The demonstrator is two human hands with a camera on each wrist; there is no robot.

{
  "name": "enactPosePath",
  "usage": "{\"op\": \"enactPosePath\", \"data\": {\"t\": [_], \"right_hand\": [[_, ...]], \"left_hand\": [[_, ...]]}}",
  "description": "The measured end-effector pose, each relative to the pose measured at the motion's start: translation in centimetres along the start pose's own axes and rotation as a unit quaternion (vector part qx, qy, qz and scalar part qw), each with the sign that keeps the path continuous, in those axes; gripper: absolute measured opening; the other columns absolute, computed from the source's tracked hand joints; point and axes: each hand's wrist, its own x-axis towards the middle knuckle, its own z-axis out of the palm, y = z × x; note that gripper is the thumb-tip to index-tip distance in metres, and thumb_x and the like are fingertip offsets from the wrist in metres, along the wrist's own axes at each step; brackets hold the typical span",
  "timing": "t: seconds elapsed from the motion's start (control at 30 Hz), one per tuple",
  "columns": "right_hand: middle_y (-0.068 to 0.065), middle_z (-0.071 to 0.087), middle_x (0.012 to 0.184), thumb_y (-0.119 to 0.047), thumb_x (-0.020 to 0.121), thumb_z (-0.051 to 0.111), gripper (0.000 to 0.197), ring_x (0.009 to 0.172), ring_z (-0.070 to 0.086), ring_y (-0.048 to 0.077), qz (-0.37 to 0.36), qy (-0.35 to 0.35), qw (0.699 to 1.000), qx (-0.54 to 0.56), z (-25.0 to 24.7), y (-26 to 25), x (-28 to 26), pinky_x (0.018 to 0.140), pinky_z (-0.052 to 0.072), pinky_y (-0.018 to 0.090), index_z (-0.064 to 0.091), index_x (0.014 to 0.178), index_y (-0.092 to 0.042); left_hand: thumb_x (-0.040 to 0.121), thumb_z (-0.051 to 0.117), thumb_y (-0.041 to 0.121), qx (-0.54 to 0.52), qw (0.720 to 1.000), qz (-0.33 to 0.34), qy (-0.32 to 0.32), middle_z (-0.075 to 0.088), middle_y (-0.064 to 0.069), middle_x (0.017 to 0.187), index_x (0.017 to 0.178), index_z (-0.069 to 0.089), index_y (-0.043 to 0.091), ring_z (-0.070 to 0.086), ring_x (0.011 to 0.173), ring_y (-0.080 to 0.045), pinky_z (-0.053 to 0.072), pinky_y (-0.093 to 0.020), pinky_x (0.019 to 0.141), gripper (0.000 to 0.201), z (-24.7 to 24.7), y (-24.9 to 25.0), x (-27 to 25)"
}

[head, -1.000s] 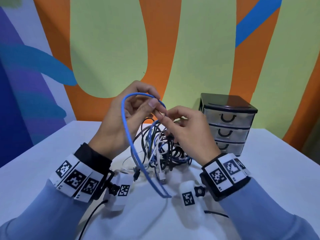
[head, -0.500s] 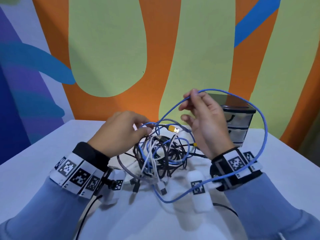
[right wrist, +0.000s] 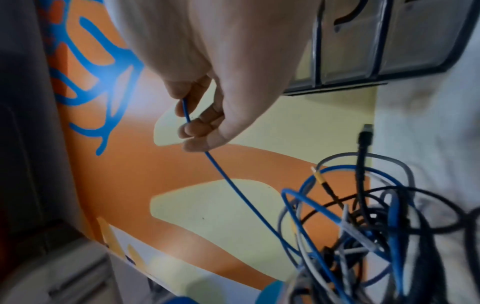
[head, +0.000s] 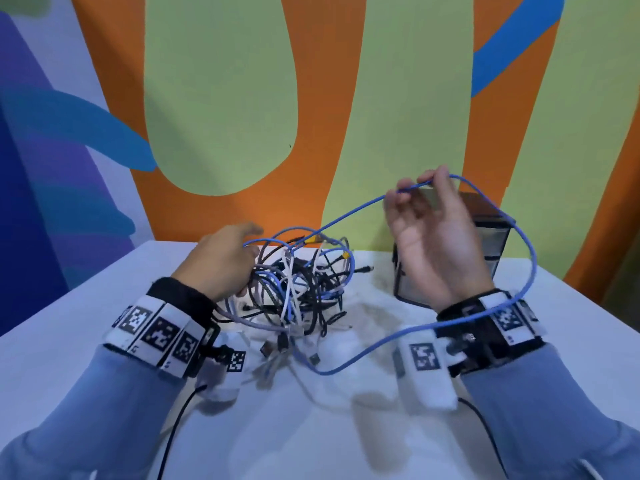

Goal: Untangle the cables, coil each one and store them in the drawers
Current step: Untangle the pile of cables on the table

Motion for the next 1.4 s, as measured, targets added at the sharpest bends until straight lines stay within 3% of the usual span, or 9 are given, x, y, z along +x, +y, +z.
{"op": "enactPosePath", "data": {"t": [0.13,0.33,0.47,0.57,0.7,0.8,0.93,1.1,1.4], "right_hand": [[0.006,0.062,0.070,-0.024,0.109,0.055,0.035,0.067,0.060,0.017,-0.055,0.018,0.986,0.157,-0.2,-2.7,0.6,0.076,0.060,0.026,0.061,0.079,-0.006],[0.008,0.061,0.081,-0.027,0.109,0.052,0.028,0.074,0.062,0.016,-0.038,-0.007,0.999,0.038,0.2,-1.1,0.2,0.083,0.059,0.029,0.059,0.089,-0.009],[0.017,0.074,0.099,-0.027,0.104,0.054,0.022,0.087,0.069,0.022,0.006,-0.085,0.984,-0.155,1.1,0.6,-1.2,0.091,0.059,0.034,0.065,0.094,-0.011],[0.016,0.077,0.104,-0.028,0.097,0.058,0.024,0.093,0.071,0.021,0.008,-0.149,0.952,-0.266,1.8,1.8,-2.5,0.092,0.060,0.036,0.072,0.097,-0.009],[0.009,0.077,0.114,-0.028,0.093,0.064,0.027,0.109,0.071,0.019,0.021,-0.227,0.910,-0.345,2.1,2.4,-3.5,0.097,0.058,0.037,0.077,0.109,-0.009],[0.002,0.075,0.126,-0.011,0.092,0.075,0.036,0.124,0.066,0.013,0.029,-0.289,0.848,-0.443,1.2,2.5,-3.2,0.105,0.052,0.032,0.071,0.128,-0.016],[-0.016,0.066,0.136,-0.018,0.099,0.071,0.037,0.131,0.055,0.000,0.008,-0.309,0.710,-0.633,-0.6,3.6,-2.2,0.113,0.041,0.030,0.069,0.133,-0.033],[-0.011,0.058,0.124,-0.037,0.106,0.057,0.029,0.124,0.044,0.015,-0.024,-0.280,0.541,-0.793,-0.9,4.8,-1.8,0.103,0.041,0.038,0.071,0.131,-0.035],[-0.008,0.048,0.094,-0.021,0.093,0.074,0.016,0.100,0.052,0.019,-0.088,-0.084,0.592,-0.797,-1.8,4.4,-0.7,0.079,0.047,0.036,0.077,0.082,-0.033]], "left_hand": [[0.110,0.044,0.015,0.023,0.999,-0.037,-0.008,0.070,-0.015,0.067,0.099,0.063,0.012,0.067,0.064,-0.034,0.051,-0.039,0.065,0.022,-0.1,-1.4,0.6],[0.098,0.072,0.043,0.103,0.994,0.027,0.035,0.065,0.002,0.095,0.134,0.065,0.032,0.061,0.099,-0.029,0.051,-0.043,0.086,0.038,-0.5,-1.1,0.3],[0.090,0.080,0.020,-0.019,0.974,0.198,0.105,0.054,0.009,0.090,0.127,0.070,0.040,0.050,0.079,-0.009,0.045,-0.035,0.077,0.043,-0.8,1.1,-0.4],[0.091,0.077,0.010,-0.166,0.955,0.244,0.028,0.061,0.008,0.076,0.121,0.073,0.044,0.051,0.065,-0.009,0.043,-0.029,0.065,0.046,-0.6,2.8,-1.2],[0.099,0.073,0.031,-0.011,0.979,0.204,-0.019,0.061,0.015,0.057,0.085,0.076,0.041,0.055,0.055,-0.004,0.034,-0.017,0.055,0.017,0.1,1.9,-0.7],[0.105,0.063,0.033,0.012,0.987,0.160,0.030,0.072,0.009,0.063,0.082,0.074,0.025,0.065,0.061,0.000,0.044,-0.027,0.064,0.026,0.1,1.1,-0.1],[0.109,0.059,0.027,-0.214,0.954,0.193,0.076,0.077,0.001,0.076,0.093,0.074,0.018,0.072,0.070,-0.015,0.060,-0.038,0.078,0.024,-0.4,1.9,-0.5],[0.111,0.052,0.021,-0.339,0.891,0.262,0.151,0.064,-0.004,0.074,0.095,0.067,0.001,0.054,0.062,-0.012,0.048,-0.022,0.064,0.030,-0.6,3.6,-1.7],[0.114,0.048,0.023,-0.416,0.789,0.240,0.383,0.059,-0.017,0.074,0.092,0.063,0.022,0.053,0.059,-0.014,0.044,-0.031,0.062,0.027,-1.4,2.6,-0.5]]}}
